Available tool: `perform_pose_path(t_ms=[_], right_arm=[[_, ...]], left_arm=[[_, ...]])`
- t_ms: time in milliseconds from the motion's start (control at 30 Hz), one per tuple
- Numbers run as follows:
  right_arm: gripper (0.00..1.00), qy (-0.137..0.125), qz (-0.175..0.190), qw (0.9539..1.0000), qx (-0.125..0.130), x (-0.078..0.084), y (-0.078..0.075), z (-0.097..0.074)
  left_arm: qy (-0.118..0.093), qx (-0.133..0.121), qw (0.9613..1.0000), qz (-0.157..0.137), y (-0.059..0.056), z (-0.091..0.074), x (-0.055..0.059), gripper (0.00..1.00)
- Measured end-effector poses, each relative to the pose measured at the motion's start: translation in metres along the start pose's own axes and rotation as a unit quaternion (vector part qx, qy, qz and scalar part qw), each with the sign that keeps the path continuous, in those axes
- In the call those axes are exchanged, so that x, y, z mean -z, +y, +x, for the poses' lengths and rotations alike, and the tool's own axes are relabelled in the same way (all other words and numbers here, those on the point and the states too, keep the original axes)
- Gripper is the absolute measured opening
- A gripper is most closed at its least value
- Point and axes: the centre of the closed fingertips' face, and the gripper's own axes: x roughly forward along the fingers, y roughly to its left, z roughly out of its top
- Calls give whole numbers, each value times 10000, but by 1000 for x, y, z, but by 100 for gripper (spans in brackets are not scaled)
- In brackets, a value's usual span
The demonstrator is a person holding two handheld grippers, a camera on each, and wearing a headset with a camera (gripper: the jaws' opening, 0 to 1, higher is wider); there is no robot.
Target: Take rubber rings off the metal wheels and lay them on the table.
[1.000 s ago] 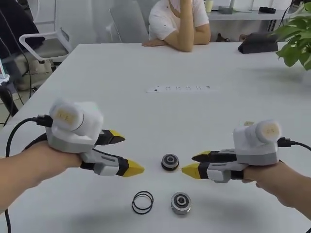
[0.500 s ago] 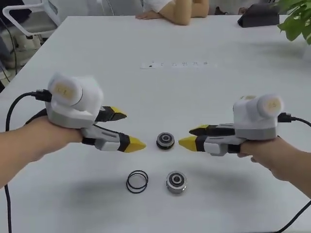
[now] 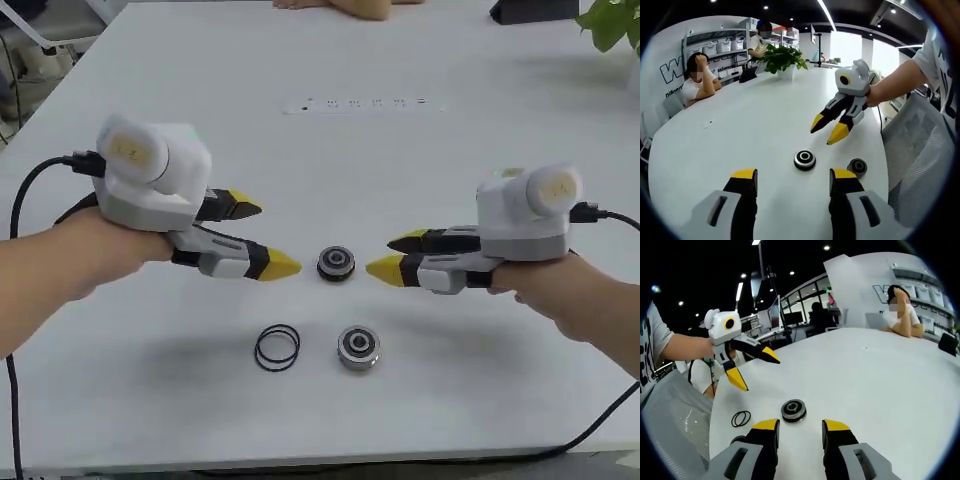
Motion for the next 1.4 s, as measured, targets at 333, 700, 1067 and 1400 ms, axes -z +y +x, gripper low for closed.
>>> perform_pose_path(t_ms=[333, 700, 1067, 1400], right_arm=[[31, 46, -189, 9998, 10, 1, -1, 4], [31, 53, -230, 9997, -32, 4, 0, 8], [31, 68, -249, 9997, -31, 6, -2, 8], [31, 68, -244, 9997, -33, 7, -3, 9]], left_arm=[[18, 122, 9999, 25, -10, 17, -3, 48], [44, 240, 9997, -54, -18, 38, -4, 40], [142, 377, 9992, -53, -25, 60, -4, 30], [207, 442, 9987, -124, -29, 70, -1, 21]])
